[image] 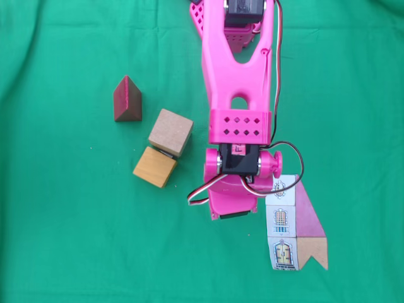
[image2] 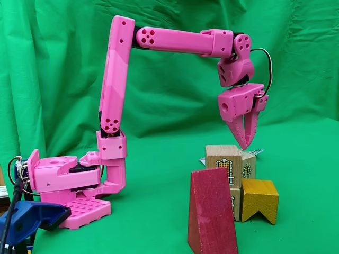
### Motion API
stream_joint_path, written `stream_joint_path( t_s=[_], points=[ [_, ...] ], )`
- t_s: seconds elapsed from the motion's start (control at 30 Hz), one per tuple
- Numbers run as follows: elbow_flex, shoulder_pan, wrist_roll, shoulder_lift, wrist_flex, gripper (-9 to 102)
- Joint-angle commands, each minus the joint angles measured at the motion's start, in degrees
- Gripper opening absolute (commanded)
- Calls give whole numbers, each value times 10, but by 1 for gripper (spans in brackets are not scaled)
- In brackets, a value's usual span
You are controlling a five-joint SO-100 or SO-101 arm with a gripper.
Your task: Grasp some building blocks and build the house on the picture.
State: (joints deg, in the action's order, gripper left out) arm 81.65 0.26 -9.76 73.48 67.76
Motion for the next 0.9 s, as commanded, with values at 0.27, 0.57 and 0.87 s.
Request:
stream_joint_path(
  t_s=[0.27, 0.57, 0.87],
  points=[
    [-14, 2, -4, 6, 89, 16],
    [-14, -2, -5, 4, 89, 35],
    [-14, -2, -4, -44, 90, 41]
  ],
)
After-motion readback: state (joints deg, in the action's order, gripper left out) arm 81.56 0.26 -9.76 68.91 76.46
